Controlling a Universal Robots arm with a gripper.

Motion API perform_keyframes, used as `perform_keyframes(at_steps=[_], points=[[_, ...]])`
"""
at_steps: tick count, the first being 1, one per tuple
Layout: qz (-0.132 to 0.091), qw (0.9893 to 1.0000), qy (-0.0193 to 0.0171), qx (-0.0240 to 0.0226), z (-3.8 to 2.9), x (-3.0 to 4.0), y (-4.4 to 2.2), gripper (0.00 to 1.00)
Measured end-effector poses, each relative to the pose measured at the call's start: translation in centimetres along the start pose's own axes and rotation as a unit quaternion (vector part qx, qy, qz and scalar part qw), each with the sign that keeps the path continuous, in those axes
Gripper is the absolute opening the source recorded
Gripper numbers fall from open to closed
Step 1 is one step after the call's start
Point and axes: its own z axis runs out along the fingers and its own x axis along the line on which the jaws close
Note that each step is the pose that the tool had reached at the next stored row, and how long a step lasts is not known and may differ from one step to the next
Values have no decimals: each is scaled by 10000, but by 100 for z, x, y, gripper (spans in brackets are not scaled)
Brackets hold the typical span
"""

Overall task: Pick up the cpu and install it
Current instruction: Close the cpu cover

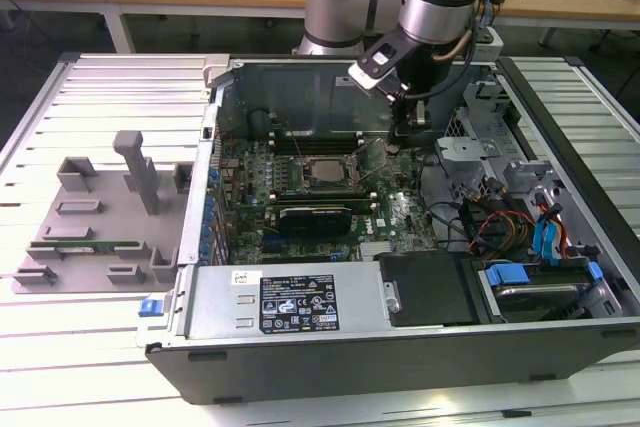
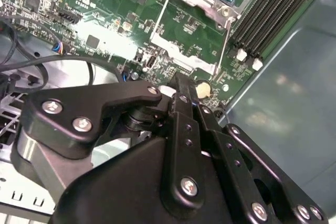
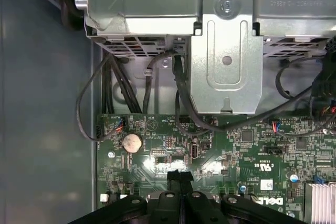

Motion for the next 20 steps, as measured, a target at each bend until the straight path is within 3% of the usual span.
perform_keyframes(at_steps=[8, 11, 16, 20], points=[[1, 10000, 0, -1, 178, -5, 22, 11], [1, 10000, 0, -1, 296, -8, 23, 11], [0, 10000, 0, -1, 297, -9, 22, 11], [1, 10000, 0, -1, 298, -7, -15, 11]])
